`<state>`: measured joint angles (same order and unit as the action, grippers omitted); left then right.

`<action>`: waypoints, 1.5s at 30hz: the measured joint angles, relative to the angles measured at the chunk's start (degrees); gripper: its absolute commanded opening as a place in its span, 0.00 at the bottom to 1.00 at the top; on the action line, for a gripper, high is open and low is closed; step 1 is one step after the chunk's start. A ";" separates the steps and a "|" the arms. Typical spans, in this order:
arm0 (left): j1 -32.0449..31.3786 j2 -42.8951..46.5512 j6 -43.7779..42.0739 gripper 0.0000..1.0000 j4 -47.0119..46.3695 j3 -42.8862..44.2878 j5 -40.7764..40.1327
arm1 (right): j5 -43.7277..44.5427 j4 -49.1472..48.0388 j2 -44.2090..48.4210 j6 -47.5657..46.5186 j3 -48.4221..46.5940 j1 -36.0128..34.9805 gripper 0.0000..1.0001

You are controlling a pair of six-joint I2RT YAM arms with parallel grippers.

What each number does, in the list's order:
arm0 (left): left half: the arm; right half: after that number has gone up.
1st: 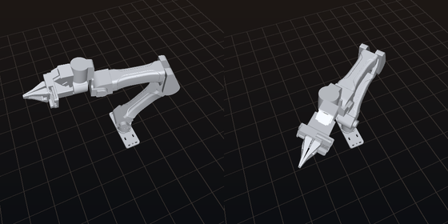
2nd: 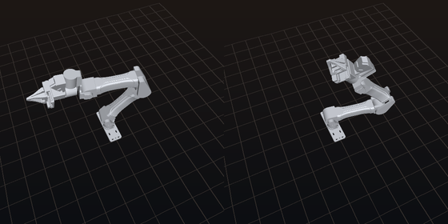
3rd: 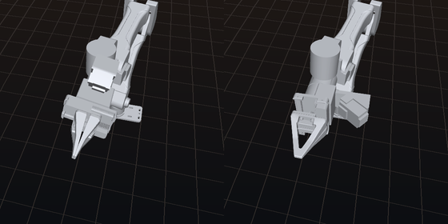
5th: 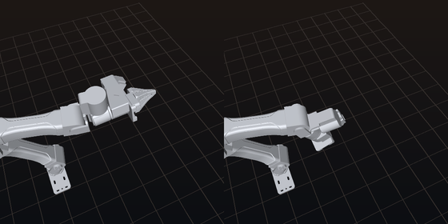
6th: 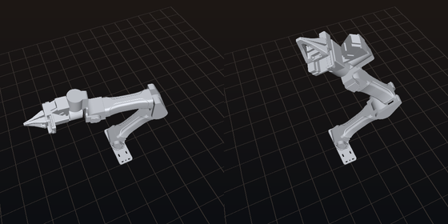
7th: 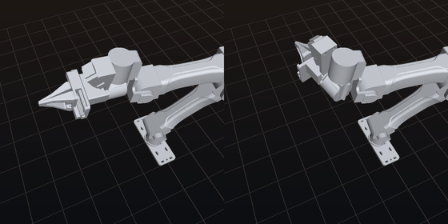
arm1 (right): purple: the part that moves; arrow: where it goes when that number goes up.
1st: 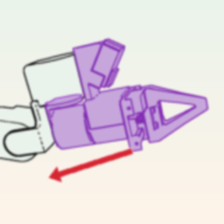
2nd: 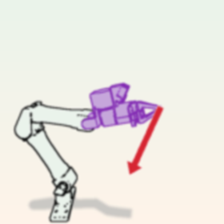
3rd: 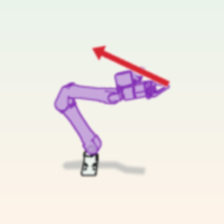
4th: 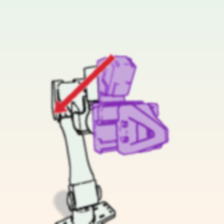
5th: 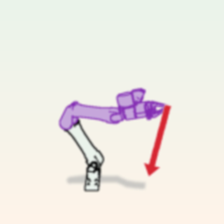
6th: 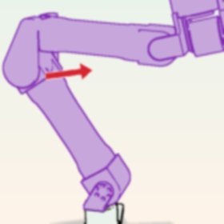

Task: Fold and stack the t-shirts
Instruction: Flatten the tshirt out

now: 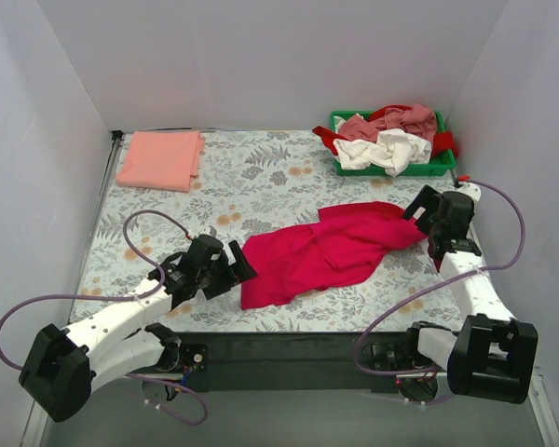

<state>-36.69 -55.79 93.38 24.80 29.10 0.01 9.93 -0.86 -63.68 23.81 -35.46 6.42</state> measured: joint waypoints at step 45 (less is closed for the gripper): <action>-3.19 -7.63 0.79 0.00 -3.52 -5.77 6.80 | 20.37 21.44 -51.63 -2.62 -44.30 -43.63 0.83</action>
<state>-39.88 -63.42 94.17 21.28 23.33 6.81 30.30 20.58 -115.31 21.19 -79.77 -37.21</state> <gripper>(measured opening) 0.022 0.854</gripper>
